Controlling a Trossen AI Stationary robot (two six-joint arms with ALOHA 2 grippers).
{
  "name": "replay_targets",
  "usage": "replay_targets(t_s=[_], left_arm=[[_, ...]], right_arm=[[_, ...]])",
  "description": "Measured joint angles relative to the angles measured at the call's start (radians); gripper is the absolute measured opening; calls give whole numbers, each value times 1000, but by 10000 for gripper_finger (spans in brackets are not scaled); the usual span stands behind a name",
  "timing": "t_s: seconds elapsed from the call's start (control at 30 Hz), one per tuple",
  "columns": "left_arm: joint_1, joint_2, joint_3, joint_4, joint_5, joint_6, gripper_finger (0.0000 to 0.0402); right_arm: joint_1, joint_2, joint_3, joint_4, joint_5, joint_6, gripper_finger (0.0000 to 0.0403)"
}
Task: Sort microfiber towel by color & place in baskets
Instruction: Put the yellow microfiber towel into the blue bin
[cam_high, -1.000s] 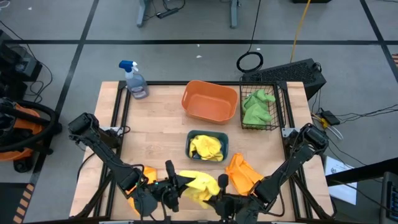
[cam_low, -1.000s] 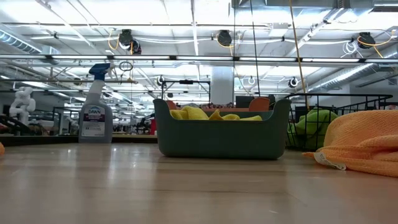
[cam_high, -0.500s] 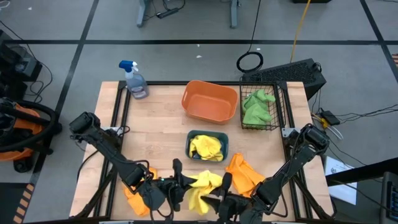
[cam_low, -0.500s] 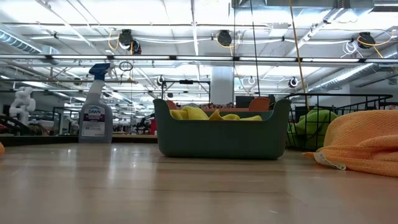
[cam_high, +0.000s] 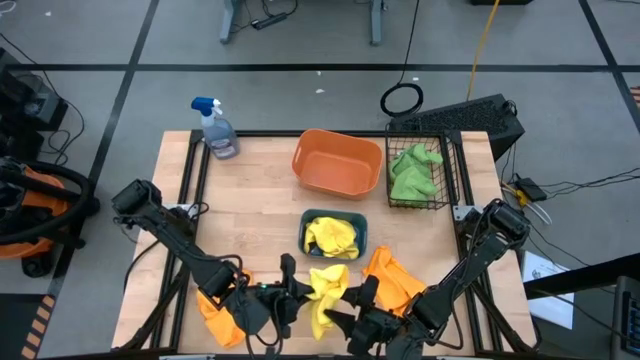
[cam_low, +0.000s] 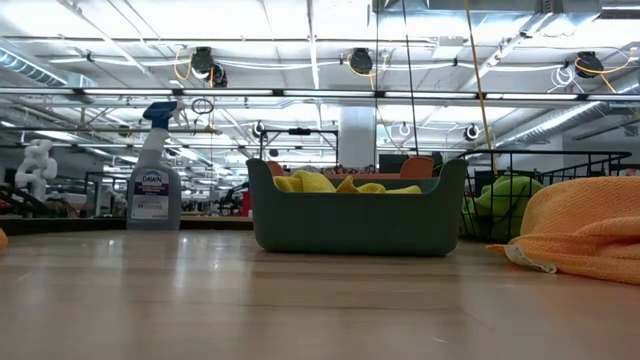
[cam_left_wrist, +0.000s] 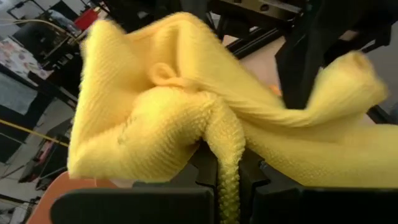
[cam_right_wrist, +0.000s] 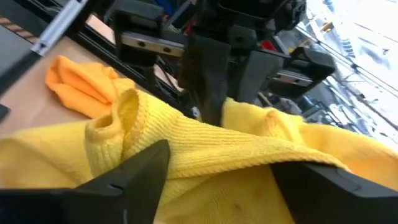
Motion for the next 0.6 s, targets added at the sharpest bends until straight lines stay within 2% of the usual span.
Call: replay_targets(t_s=[0.2,0.3,0.37,0.5,0.6], left_arm=[[16,0,0,-2,19,-20,16],[24,0,0,0,86,-19,16],[27,0,0,1,121,-15,16],[26,0,0,-3,147,-10,16],[24,0,0,-8,146,4,16]], right_arm=[[-6,0,0,55,44,-40,297],[-18,0,0,49,41,-14,297],[-32,0,0,42,26,25,297],[-62,0,0,27,-80,97,295],[-74,0,0,12,-87,126,284]])
